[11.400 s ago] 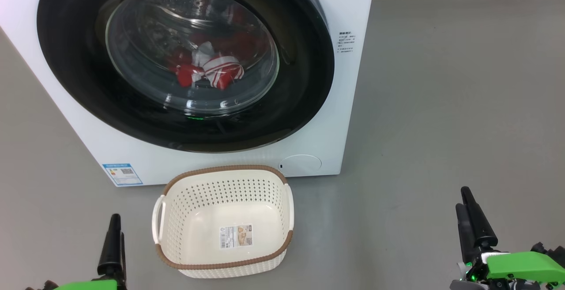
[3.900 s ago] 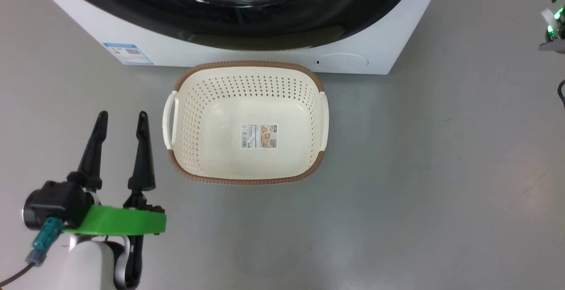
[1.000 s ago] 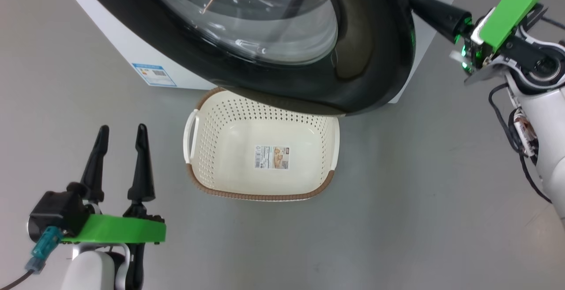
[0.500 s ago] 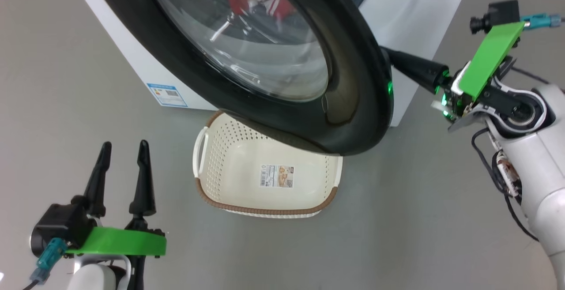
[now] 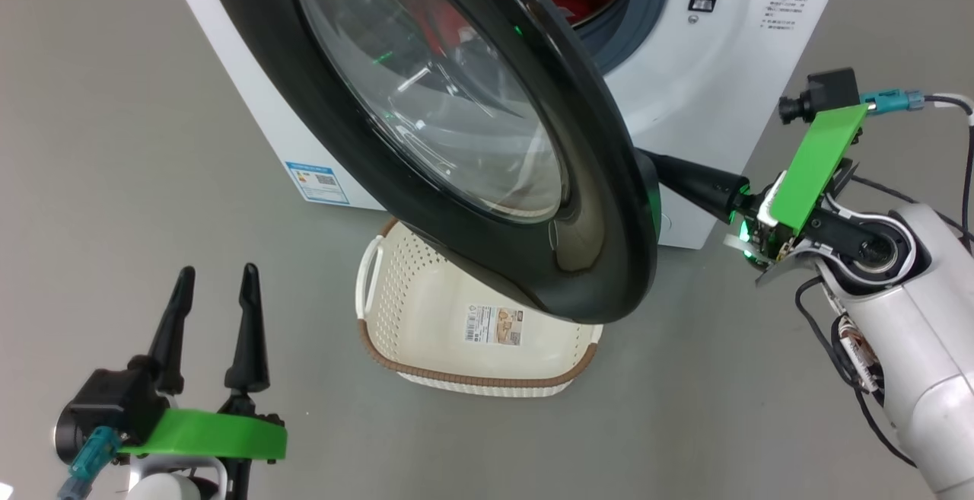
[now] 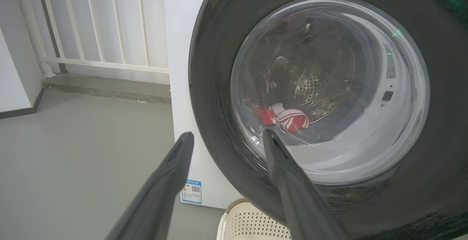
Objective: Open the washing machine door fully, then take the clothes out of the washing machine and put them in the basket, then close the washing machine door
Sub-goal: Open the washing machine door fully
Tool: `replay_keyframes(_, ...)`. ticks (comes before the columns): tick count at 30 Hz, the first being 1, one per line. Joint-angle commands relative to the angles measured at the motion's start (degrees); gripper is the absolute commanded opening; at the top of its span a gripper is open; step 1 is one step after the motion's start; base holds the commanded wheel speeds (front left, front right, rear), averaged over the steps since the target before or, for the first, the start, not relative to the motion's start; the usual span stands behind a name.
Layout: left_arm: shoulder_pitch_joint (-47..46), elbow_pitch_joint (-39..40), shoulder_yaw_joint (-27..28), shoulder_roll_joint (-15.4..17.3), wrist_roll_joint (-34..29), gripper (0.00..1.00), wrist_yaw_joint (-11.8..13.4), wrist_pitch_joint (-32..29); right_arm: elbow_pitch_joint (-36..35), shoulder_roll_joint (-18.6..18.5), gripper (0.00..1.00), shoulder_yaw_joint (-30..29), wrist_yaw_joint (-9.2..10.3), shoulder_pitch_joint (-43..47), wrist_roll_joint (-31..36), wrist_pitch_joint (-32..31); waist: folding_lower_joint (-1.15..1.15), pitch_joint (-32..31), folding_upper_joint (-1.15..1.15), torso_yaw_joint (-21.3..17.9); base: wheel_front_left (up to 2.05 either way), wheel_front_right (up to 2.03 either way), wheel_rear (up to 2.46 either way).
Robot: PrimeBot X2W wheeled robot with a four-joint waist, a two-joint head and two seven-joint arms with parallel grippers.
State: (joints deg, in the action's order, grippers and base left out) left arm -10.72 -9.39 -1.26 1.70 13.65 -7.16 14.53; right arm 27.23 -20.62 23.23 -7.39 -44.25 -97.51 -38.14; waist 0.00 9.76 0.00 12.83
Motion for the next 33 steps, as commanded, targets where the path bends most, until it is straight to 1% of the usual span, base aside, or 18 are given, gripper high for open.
replay_keyframes(1, -0.10, 1.11, 1.94, 1.18, -0.65, 1.00, -0.01, 0.47, -2.05, 1.03, 0.00, 0.74, -0.10, 1.17, -0.74, -0.32, 0.00, -0.50, 0.00, 0.46, 0.00, 0.00, 0.00)
replay_keyframes(22, 1.69, 0.13, 1.87, 1.18, -1.37, 1.00, -0.13, 0.47, -6.67, 1.94, 0.00, 2.56, -0.10, 8.03, -2.04, -1.50, 0.00, -3.96, 0.00, 3.83, 0.00, 0.00, 0.00)
replay_keyframes(33, 2.09, -0.05, 1.88, 1.18, -1.75, 1.00, -0.21, 0.47, -7.69, 2.40, 0.00, 3.27, -0.10, 9.39, -2.34, -1.53, 0.00, -4.68, 0.00, 5.07, 0.00, 0.00, 0.00)
